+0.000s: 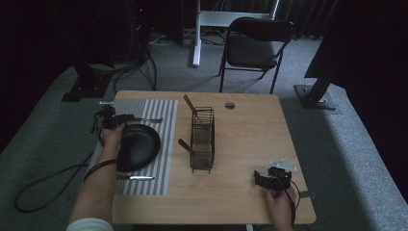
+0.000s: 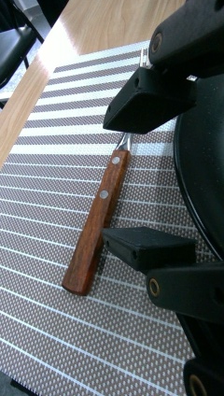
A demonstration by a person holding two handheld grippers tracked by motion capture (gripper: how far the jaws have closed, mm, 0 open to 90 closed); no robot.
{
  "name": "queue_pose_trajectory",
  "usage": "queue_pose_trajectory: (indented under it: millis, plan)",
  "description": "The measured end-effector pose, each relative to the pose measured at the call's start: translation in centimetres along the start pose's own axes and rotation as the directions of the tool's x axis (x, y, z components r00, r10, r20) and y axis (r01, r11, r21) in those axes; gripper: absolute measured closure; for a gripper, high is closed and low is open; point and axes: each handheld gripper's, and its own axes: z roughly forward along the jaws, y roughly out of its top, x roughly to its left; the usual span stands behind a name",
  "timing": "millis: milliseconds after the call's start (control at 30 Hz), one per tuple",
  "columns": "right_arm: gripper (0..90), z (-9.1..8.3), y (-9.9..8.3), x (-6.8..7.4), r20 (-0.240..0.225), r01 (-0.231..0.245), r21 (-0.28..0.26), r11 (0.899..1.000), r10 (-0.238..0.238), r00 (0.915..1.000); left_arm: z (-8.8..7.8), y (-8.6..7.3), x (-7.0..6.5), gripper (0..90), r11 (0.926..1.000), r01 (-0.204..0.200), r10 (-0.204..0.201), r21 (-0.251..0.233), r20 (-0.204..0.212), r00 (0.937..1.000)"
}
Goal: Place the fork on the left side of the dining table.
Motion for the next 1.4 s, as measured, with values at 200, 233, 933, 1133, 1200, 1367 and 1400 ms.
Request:
queue_pose_trajectory:
  millis: [200,233,933,1133,1200,1367,1400]
  plan:
    - [11.8,0.0,0.0,0.0,0.0,0.0,0.0,1.0,0.0,1.0,-0.7,-0.3,-0.7,41.8,0.9978,-0.066,0.065,-0.012,-0.019,0.9977]
    - [11.8,0.0,0.0,0.0,0.0,0.0,0.0,1.0,0.0,1.0,-0.9,-0.4,-0.9,41.8,0.9965,-0.082,0.081,-0.014,-0.029,0.9962]
    - [11.7,0.0,0.0,0.0,0.0,0.0,0.0,1.0,0.0,1.0,-4.1,-2.5,-2.6,38.2,0.9596,-0.279,0.272,-0.038,-0.129,0.9536]
    - [11.8,0.0,0.0,0.0,0.0,0.0,0.0,1.0,0.0,1.0,-5.0,-3.2,-2.9,38.3,0.9574,-0.285,0.279,-0.048,-0.102,0.9548]
    - [11.8,0.0,0.0,0.0,0.0,0.0,0.0,1.0,0.0,1.0,-5.3,-3.5,-2.9,38.2,0.9573,-0.285,0.279,-0.05,-0.102,0.9549]
    - [11.7,0.0,0.0,0.0,0.0,0.0,0.0,1.0,0.0,1.0,-6.1,-4.2,-3.0,38.2,0.9563,-0.288,0.281,-0.053,-0.108,0.9536]
    - [11.7,0.0,0.0,0.0,0.0,-0.001,0.0,1.0,0.001,1.0,-6.3,-4.3,-3.0,38.2,0.9566,-0.286,0.28,-0.055,-0.1,0.9548]
